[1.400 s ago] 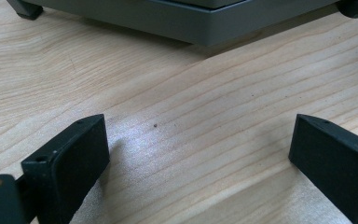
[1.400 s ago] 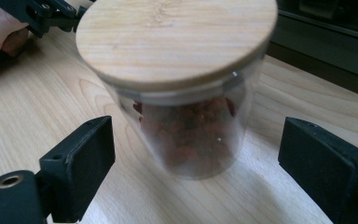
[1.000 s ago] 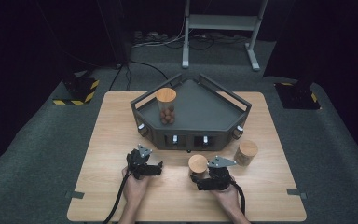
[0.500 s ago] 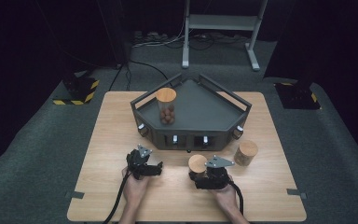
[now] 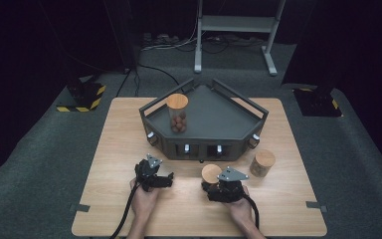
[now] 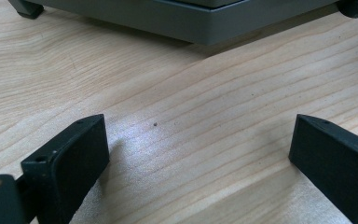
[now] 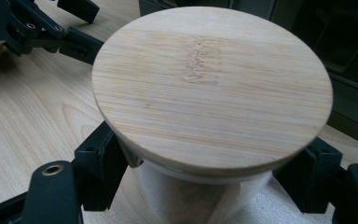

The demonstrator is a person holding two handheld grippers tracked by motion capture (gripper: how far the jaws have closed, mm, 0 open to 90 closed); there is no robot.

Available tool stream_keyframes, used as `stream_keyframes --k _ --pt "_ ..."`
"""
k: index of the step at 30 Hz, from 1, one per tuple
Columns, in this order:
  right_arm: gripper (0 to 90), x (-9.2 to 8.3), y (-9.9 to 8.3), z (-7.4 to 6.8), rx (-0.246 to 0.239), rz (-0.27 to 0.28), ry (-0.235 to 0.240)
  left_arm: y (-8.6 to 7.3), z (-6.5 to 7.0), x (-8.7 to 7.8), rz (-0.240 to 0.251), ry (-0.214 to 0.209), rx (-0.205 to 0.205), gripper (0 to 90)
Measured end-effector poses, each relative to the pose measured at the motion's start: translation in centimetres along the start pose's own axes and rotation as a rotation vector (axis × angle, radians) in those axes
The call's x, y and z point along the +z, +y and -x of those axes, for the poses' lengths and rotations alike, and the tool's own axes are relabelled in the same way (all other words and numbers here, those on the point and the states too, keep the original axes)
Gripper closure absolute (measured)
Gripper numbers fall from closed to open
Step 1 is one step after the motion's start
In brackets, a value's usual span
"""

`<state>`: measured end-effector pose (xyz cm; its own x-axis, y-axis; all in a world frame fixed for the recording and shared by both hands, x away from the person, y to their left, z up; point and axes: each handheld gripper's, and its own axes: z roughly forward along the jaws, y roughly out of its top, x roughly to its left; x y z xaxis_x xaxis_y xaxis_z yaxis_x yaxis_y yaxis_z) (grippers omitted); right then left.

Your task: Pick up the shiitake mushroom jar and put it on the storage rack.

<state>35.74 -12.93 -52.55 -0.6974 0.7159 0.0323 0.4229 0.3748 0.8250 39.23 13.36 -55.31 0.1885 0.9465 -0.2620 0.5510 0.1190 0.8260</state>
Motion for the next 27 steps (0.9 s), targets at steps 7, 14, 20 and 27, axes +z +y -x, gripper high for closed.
stream_keyframes --k 7,14,20,27 --pt "25.3 -0.3 0.1 0.0 -0.008 -0.002 -0.002 0.0 0.0 0.0 0.001 0.0 -0.002 4.6" --pt "25.3 -1.7 1.4 0.2 -0.012 0.023 0.001 0.0 0.0 0.0 0.002 0.0 -0.002 4.6" --pt "25.3 -2.9 2.8 0.5 -0.01 0.038 0.013 0.0 0.0 0.0 0.002 0.0 -0.002 4.6" --pt "25.3 -3.8 4.4 0.8 -0.011 0.049 0.02 0.0 0.0 0.0 0.002 -0.001 -0.003 4.6"
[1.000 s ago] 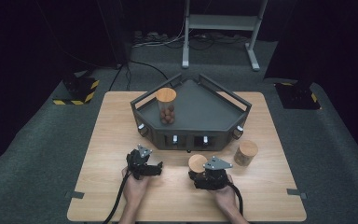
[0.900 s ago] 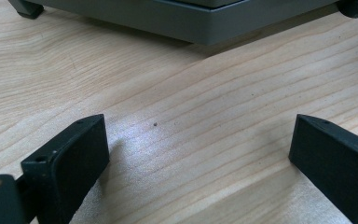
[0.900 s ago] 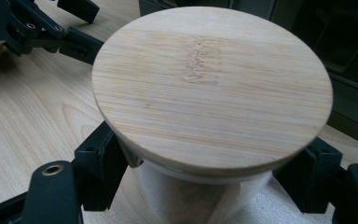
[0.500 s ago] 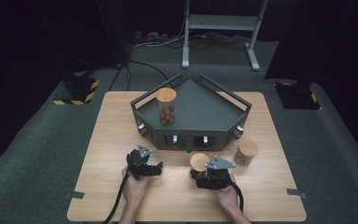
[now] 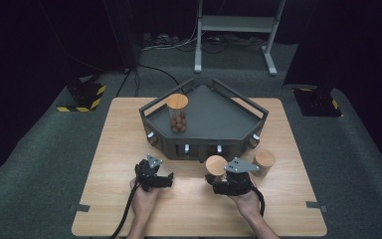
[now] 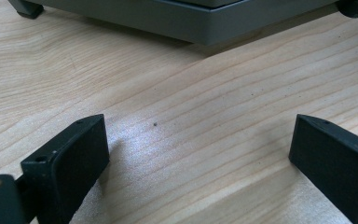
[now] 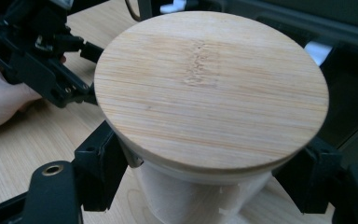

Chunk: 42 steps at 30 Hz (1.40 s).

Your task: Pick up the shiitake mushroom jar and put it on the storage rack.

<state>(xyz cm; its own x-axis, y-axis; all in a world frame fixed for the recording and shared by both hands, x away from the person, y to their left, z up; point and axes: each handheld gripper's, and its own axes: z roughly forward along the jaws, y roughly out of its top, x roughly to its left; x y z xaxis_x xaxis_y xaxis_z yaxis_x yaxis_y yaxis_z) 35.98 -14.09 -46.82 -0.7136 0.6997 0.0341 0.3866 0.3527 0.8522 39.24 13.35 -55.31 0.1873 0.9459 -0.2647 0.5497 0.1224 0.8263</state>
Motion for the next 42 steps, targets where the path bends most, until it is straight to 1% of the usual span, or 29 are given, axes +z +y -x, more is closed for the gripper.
stream_keyframes --k 2,5,6,7,11,15,16,17,18,19,20,21,24,27,28,29,32,36,42 --pt "25.3 -0.3 0.7 0.1 0.004 0.008 0.008 0.0 0.0 0.0 0.0 0.0 0.0 4.6" --pt "25.3 -0.5 1.5 0.2 0.006 0.016 0.014 0.0 0.0 0.0 -0.001 0.0 0.002 4.5" --pt "25.3 -0.5 1.5 0.2 0.006 0.016 0.014 0.0 0.0 0.0 -0.001 0.0 0.002 4.5" --pt "25.3 -0.5 2.0 0.3 0.006 0.02 0.015 0.0 0.0 0.0 -0.001 0.0 0.002 4.5" --pt "25.3 -0.6 2.7 0.4 0.009 0.022 0.019 0.0 0.0 0.0 -0.001 0.0 0.001 4.5" --pt "25.3 -0.8 3.7 0.5 0.004 0.03 0.013 0.0 0.0 0.0 -0.001 0.0 0.001 4.5" --pt "25.3 -0.8 3.7 0.5 0.004 0.03 0.013 0.0 0.0 0.0 -0.001 0.0 0.001 4.5" --pt "25.3 -0.9 4.2 0.6 0.01 0.036 0.011 0.0 0.0 0.0 -0.002 0.0 0.002 4.5" --pt "25.3 -0.9 4.2 0.6 0.01 0.036 0.011 0.0 0.0 0.0 -0.002 0.0 0.002 4.5" --pt "25.3 -1.1 4.8 0.7 0.01 0.044 0.007 0.0 0.0 0.0 -0.002 0.0 0.002 4.5" --pt "25.3 -1.1 4.8 0.7 0.01 0.044 0.007 0.0 0.0 0.0 -0.002 0.0 0.002 4.5" --pt "25.3 -1.2 5.3 0.8 0.014 0.051 0.001 0.0 0.0 0.0 -0.001 0.0 0.001 4.5" --pt "25.3 -1.3 6.2 1.1 0.017 0.061 -0.005 0.0 0.0 0.0 -0.002 0.0 0.002 4.5" --pt "25.3 -1.3 6.9 1.2 0.021 0.062 -0.015 0.0 0.0 0.0 -0.002 0.0 0.002 4.5" --pt "25.3 -1.3 6.9 1.2 0.021 0.062 -0.015 0.0 0.0 0.0 -0.002 0.0 0.002 4.5" --pt "25.3 -1.2 7.4 1.3 0.019 0.065 -0.021 0.0 0.0 0.0 -0.002 0.0 0.002 4.5" --pt "25.3 -1.2 7.9 1.4 0.018 0.067 -0.026 0.0 0.0 0.0 -0.002 0.0 0.002 4.5" --pt "25.3 -1.0 8.9 1.8 0.03 0.063 -0.034 0.0 0.0 0.0 -0.002 0.0 0.002 4.5" --pt "25.3 -0.8 9.8 2.2 0.035 0.061 -0.042 0.0 0.0 0.0 -0.002 0.0 0.002 4.5"
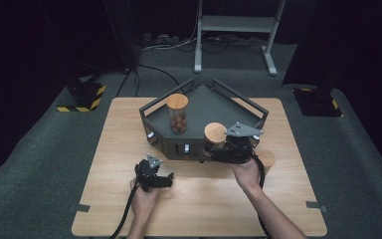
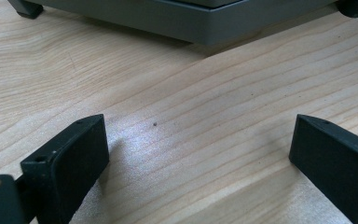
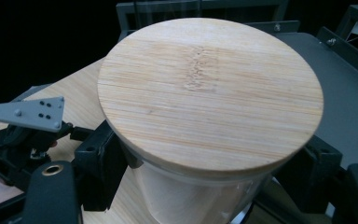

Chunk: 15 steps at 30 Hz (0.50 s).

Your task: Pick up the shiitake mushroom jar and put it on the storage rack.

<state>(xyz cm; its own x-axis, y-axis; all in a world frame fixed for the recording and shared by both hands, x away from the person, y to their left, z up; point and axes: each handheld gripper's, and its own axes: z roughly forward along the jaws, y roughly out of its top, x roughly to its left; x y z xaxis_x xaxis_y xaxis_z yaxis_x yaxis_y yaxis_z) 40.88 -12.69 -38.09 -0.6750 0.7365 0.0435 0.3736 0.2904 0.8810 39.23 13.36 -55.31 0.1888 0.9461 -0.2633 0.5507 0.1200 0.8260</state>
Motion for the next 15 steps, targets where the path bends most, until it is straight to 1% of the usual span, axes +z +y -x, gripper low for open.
stream_keyframes --k 3,10,15 --pt "25.3 0.2 0.7 0.4 0.006 0.002 -0.008 0.0 0.0 0.0 0.0 0.0 0.0 4.5" --pt "25.3 0.5 1.7 0.8 0.018 0.01 -0.02 0.0 0.0 0.0 -0.001 0.0 0.001 4.5" --pt "25.3 1.0 2.6 1.0 0.024 0.007 -0.031 0.0 0.0 0.0 0.0 0.0 -0.001 4.5"
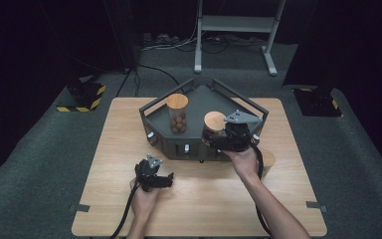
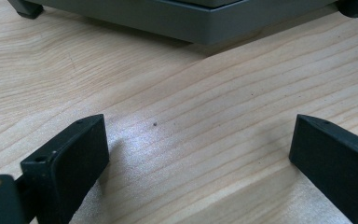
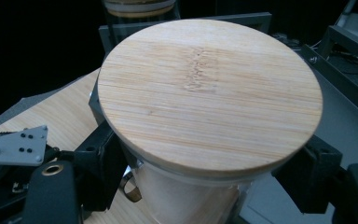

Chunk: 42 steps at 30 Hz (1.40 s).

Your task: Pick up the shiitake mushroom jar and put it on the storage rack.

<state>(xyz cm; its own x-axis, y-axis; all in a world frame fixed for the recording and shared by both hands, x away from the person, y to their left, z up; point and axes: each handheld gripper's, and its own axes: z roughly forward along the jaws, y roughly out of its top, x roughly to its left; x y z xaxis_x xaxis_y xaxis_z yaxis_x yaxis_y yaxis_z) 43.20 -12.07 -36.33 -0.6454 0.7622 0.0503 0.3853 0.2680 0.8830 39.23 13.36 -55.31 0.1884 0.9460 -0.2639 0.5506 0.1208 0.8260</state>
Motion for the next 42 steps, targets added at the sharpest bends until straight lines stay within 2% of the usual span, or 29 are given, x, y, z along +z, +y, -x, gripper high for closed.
stream_keyframes --k 13,20,25,29,42 --pt "25.3 1.5 1.4 0.7 0.026 -0.011 -0.034 0.0 0.0 0.0 -0.002 0.0 0.003 4.4" --pt "25.2 2.7 1.3 1.4 0.042 -0.035 -0.058 0.0 0.0 0.0 -0.003 0.0 0.003 4.5" --pt "25.3 3.6 1.2 1.7 0.032 -0.055 -0.077 0.0 0.0 0.0 -0.003 0.0 0.003 4.5" --pt "25.2 4.1 1.1 2.1 0.052 -0.057 -0.075 0.0 0.0 0.0 -0.003 0.001 0.004 4.5" --pt "25.3 5.7 0.8 2.6 0.058 -0.08 -0.105 0.0 0.0 0.0 -0.005 0.001 0.004 4.5"
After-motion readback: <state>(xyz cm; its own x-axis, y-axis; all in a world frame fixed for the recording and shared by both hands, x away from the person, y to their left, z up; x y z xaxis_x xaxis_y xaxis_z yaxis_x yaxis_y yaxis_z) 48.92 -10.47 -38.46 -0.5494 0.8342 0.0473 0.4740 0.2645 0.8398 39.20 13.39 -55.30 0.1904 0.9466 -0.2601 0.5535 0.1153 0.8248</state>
